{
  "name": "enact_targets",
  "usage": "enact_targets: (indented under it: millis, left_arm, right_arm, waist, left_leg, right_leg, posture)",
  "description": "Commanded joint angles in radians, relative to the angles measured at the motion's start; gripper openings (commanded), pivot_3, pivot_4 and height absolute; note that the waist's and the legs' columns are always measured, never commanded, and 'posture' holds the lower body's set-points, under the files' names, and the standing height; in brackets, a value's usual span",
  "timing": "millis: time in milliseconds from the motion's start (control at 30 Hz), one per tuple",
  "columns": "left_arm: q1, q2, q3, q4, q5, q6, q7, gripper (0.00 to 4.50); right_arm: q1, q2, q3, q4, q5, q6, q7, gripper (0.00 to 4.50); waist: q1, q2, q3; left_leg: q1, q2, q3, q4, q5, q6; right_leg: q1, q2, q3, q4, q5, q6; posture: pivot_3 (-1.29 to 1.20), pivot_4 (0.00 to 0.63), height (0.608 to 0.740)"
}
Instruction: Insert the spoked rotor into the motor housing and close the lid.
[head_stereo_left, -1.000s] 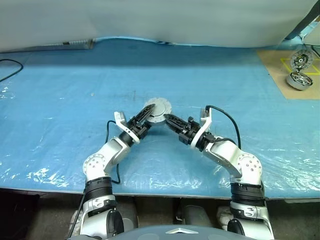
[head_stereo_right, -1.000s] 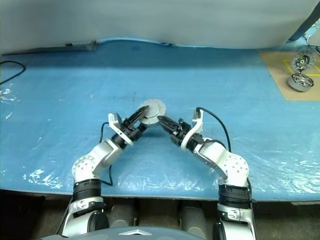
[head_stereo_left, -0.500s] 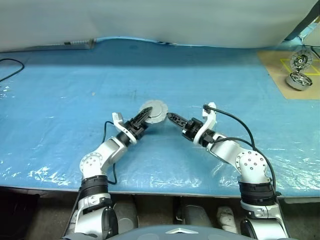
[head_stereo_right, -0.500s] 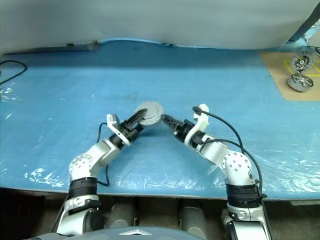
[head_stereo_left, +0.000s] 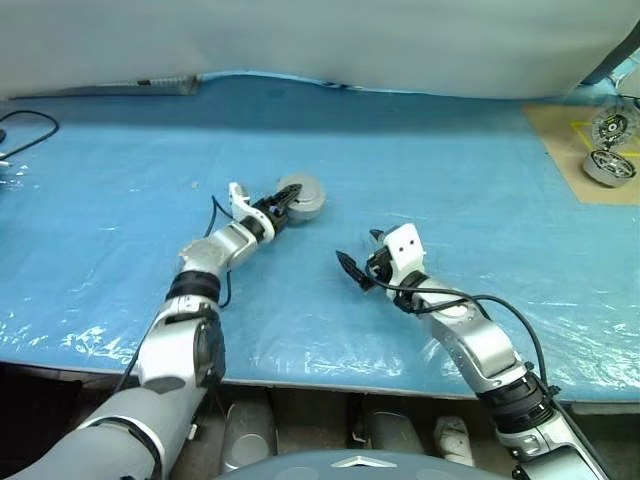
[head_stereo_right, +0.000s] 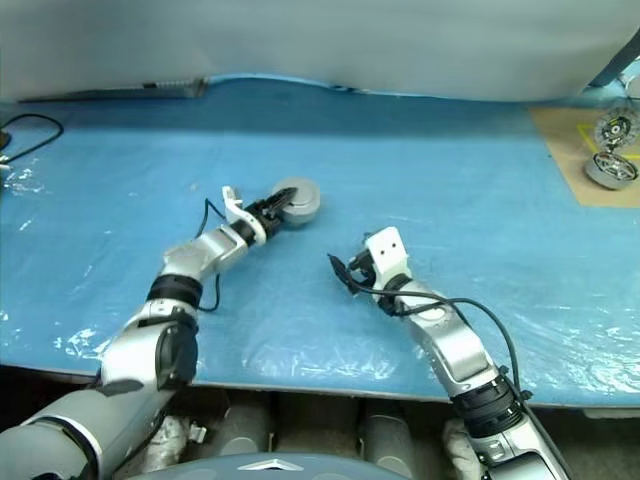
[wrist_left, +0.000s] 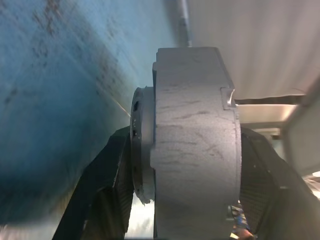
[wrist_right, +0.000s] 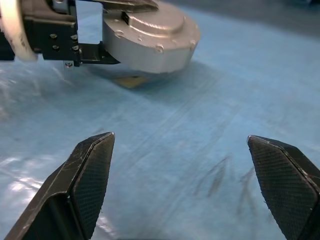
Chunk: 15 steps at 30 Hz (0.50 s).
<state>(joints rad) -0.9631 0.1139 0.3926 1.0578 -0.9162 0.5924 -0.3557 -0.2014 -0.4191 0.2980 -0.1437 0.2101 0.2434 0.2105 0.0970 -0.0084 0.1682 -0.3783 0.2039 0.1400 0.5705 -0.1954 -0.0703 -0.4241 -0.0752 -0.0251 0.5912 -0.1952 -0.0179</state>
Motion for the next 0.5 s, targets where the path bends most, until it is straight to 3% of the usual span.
enact_targets:
  millis: [33, 267, 467, 500]
  left_arm:
    - [-0.126, -0.008, 0.034, 0.129, 0.077, -0.151, -0.029, 2.34]
    - [-0.197, -0.032, 0.074, 0.243, 0.187, -0.239, 0.045, 2.34]
    - [-0.157, -0.004, 0.080, 0.231, 0.252, -0.175, 0.026, 4.35]
    - [-0.142, 0.007, 0.079, 0.221, 0.259, -0.155, 0.011, 4.43]
  right_arm:
    - [0.025, 0.020, -0.010, 0.013, -0.091, -0.103, 0.006, 4.50]
    - [0.048, 0.060, -0.044, 0.020, -0.132, -0.104, 0.027, 4.50]
    - [0.053, 0.092, -0.071, 0.019, -0.142, -0.085, 0.043, 4.50]
    - [0.053, 0.096, -0.074, 0.017, -0.143, -0.085, 0.049, 4.50]
  waist:
    - [-0.001, -0.001, 0.000]
    - [-0.003, -0.001, 0.001]
    - [-0.002, -0.001, 0.001]
    - [-0.004, -0.001, 0.001]
  left_leg:
    - [0.000, 0.000, 0.000, 0.000, 0.000, 0.000]
    - [0.000, 0.000, -0.002, 0.000, 0.000, 0.000]
    - [0.002, 0.001, -0.002, 0.002, 0.000, 0.000]
    - [0.004, 0.001, -0.001, 0.002, 0.000, 0.001]
  right_leg:
    - [0.000, 0.000, 0.000, 0.000, 0.000, 0.000]
    - [0.000, 0.001, 0.000, 0.000, 0.001, -0.002]
    - [0.002, 0.001, 0.000, 0.002, 0.001, -0.006]
    - [0.003, 0.001, 0.000, 0.002, 0.000, -0.007]
  posture:
    - [0.00, 0.150, 0.740]
    - [0.00, 0.150, 0.740]
    - [0.00, 0.150, 0.740]
    - [0.00, 0.150, 0.740]
